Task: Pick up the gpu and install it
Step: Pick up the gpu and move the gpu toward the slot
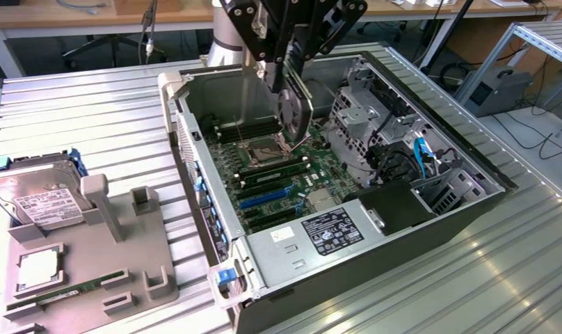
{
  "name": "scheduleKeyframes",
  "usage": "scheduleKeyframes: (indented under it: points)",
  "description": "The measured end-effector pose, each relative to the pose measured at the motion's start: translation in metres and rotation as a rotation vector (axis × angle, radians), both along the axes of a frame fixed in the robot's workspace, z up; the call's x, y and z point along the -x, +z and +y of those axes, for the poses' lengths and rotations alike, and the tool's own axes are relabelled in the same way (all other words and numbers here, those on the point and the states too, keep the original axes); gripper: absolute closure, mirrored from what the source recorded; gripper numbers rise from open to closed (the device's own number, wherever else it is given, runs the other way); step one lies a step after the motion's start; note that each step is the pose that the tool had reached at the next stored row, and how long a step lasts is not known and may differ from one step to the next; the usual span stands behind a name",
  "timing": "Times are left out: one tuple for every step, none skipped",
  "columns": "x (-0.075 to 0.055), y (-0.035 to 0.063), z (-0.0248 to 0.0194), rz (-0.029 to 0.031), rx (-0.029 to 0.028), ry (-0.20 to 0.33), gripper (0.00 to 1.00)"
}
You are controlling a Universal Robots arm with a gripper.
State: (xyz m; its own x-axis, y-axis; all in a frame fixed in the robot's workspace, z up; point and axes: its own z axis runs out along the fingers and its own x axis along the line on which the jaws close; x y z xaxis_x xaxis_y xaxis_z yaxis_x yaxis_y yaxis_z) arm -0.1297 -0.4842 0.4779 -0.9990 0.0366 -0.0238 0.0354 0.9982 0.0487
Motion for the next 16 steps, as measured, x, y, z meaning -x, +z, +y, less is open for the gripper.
scheduleKeyframes:
  points:
    - [-0.004, 0.0000, 0.0000, 0.0001, 0.0000, 0.000, 0.73]
    - [-0.007, 0.0000, 0.0000, 0.0000, 0.0000, 0.000, 0.73]
    - [-0.012, 0.0000, 0.0000, 0.0000, 0.0000, 0.000, 0.73]
    - [-0.017, 0.0000, 0.0000, 0.0000, 0.0000, 0.000, 0.73]
    - [-0.022, 0.0000, 0.0000, 0.0000, 0.0000, 0.000, 0.73]
    - [-0.026, 0.0001, 0.0000, 0.0000, 0.0001, 0.000, 0.73]
    - [-0.035, 0.0000, 0.0000, 0.0000, 0.0000, 0.000, 0.73]
    - [-0.042, 0.0001, 0.0000, 0.0001, 0.0001, 0.000, 0.73]
    - [-0.046, 0.0000, 0.0000, 0.0000, 0.0001, 0.000, 0.73]
    - [-0.051, 0.0001, 0.0000, 0.0001, 0.0001, 0.000, 0.73]
    - [-0.058, 0.0000, 0.0000, 0.0000, 0.0000, 0.000, 0.73]
    - [-0.064, 0.0000, 0.0000, 0.0000, 0.0000, 0.000, 0.73]
    - [-0.068, 0.0000, 0.0000, 0.0001, 0.0001, 0.000, 0.73]
    - [-0.074, 0.0000, 0.0000, 0.0000, 0.0000, 0.000, 0.73]
    - [-0.081, 0.0000, 0.0000, 0.0000, 0.0000, 0.000, 0.73]
    - [-0.085, 0.0000, 0.0000, 0.0001, 0.0000, 0.000, 0.73]
